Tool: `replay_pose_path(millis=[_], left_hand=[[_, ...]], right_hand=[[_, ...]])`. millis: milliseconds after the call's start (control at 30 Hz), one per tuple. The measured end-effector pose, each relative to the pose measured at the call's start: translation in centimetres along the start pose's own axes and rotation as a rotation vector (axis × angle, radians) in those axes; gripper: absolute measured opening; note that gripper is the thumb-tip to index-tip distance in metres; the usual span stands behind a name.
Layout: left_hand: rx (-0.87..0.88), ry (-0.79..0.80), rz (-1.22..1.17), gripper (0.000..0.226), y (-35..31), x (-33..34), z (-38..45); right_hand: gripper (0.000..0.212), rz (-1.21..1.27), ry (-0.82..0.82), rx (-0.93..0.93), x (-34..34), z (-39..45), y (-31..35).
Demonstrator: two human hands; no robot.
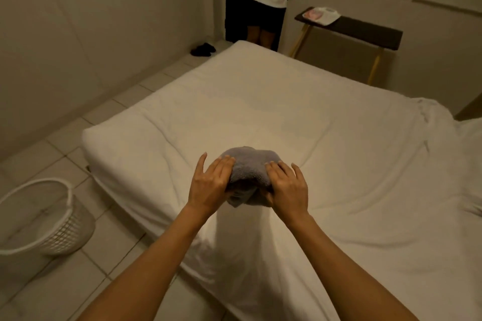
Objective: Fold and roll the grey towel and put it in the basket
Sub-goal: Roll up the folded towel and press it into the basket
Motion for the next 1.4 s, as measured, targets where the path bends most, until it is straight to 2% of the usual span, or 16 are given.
replay_pose_path(millis=[267,600,700,867,1000,1400], left_hand=[[-0.213,0.065,-0.103,0.074,12.7,-4.4,-4.9],[-0.373,0.13,-0.02,0.093,30.0,-9.4,-15.2],[-0.437,0.195,0.021,0.09,35.3,-10.7,-17.7],[-0.618,0.273,-0.051,0.068,44.1,-12.4,-20.6],[-0.698,0.298,-0.059,0.067,49.6,-13.1,-22.7],[-0.903,0.312,0.032,0.075,63.5,-14.2,-27.8]], right_hand=[[0.057,0.135,0.046,-0.13,2.3,5.8,13.4],[0.058,0.225,0.126,-0.271,7.7,9.8,34.2],[0.052,0.253,0.196,-0.329,9.2,11.4,39.8],[0.033,0.318,0.363,-0.397,11.8,15.0,47.7],[0.031,0.335,0.434,-0.467,14.6,17.4,53.4],[0.037,0.44,0.49,-0.562,22.8,22.4,67.8]])
Point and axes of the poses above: each hand's wrist, its own z-axis towards the middle knuckle, its own x-axis out of the palm, y = z × x, the point moved 9 cm from there along z, towards the middle knuckle, and after that the axes turned 1 degree about -y, right-handed, at the moved point
